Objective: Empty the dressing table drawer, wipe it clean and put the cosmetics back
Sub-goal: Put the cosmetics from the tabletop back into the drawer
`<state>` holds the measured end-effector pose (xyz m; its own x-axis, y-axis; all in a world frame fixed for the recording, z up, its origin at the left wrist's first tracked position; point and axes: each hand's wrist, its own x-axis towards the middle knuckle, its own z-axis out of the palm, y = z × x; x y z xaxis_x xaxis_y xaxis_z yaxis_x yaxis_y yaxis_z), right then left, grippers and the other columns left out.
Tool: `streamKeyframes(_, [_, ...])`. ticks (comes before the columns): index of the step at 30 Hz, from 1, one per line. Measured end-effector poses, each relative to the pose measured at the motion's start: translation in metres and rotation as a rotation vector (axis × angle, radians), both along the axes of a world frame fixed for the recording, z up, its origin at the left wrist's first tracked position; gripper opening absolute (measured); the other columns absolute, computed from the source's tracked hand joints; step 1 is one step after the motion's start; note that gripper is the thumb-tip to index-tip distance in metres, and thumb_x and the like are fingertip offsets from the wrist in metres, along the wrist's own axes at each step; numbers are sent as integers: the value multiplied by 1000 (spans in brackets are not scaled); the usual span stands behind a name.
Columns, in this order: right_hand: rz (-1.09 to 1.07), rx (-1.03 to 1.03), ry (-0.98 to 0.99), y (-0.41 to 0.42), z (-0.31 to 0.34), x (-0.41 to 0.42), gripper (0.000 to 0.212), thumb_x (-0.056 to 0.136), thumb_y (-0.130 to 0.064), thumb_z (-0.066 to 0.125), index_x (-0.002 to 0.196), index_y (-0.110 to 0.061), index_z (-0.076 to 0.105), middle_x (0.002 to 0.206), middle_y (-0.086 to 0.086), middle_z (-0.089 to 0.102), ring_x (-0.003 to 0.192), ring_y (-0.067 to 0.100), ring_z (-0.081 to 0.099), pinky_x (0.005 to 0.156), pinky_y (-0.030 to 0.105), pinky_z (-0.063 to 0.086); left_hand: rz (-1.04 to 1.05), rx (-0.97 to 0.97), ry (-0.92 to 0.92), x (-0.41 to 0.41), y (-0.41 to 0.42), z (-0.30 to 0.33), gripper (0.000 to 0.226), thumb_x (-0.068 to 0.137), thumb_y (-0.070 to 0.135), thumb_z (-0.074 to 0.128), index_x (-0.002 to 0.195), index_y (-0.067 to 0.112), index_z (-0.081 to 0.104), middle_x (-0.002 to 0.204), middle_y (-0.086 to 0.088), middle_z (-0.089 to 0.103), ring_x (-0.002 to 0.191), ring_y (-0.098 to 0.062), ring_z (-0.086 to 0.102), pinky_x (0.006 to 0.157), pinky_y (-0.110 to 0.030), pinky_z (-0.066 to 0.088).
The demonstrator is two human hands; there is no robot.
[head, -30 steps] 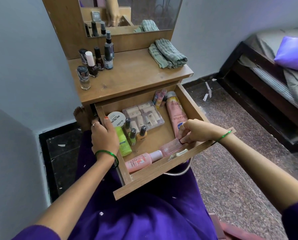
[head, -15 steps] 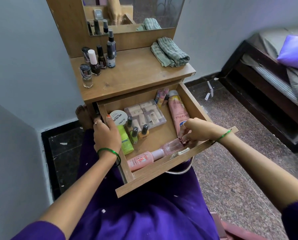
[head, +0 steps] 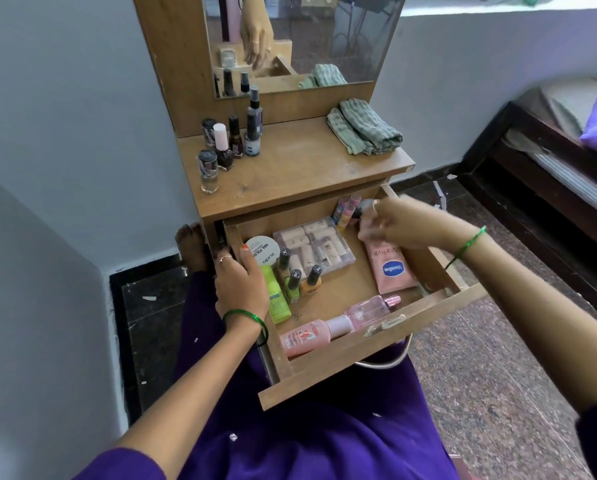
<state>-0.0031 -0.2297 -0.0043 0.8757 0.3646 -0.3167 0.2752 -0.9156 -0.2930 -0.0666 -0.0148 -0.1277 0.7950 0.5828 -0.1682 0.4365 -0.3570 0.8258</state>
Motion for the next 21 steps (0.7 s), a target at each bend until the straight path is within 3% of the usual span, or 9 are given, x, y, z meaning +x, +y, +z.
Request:
streamKeyframes(3, [37,222,-100,35,24,13,11,88,-19,61,84,-9,62,73,3,66,64,13,63,61,19,49,-2,-9,0,-1,-1,1,38,100,40,31,117,11,49,116,-11,59,106,-33,56,70,-35,34])
streamKeyframes(5, [71,333,-157,62,31,19,11,88,-18,61,96,-10,61,81,6,67,67,16,66,59,14,49,4,-13,8,-2,-2,2,37,100,40,31,115,12,49,115,-10,59,104,-32,57,69,-35,33])
streamKeyframes(7, [138,364,-240,93,34,27,19,88,-21,62,106,-17,58,85,2,67,69,11,66,63,14,49,6,-7,6,-2,-2,2,38,99,41,30,115,12,49,117,-9,59,105,-32,57,70,-35,33])
streamKeyframes(12, [255,327,-346,161,34,45,44,86,-29,62,127,-18,49,92,0,64,78,13,58,81,30,50,3,11,7,-2,0,1,40,99,42,30,116,12,50,120,-9,58,106,-32,57,69,-37,35])
streamKeyframes(15, [274,245,-327,183,27,56,49,82,-36,64,125,-19,50,95,3,59,90,21,58,82,36,50,5,14,6,-2,0,1,40,99,42,30,117,13,50,120,-8,58,106,-32,57,69,-37,34])
streamKeyframes(21, [323,141,-343,191,17,60,31,82,-32,67,104,-13,55,92,-1,47,84,21,54,66,25,43,9,16,5,-2,0,0,40,99,43,29,117,13,50,120,-7,58,106,-31,57,69,-36,34])
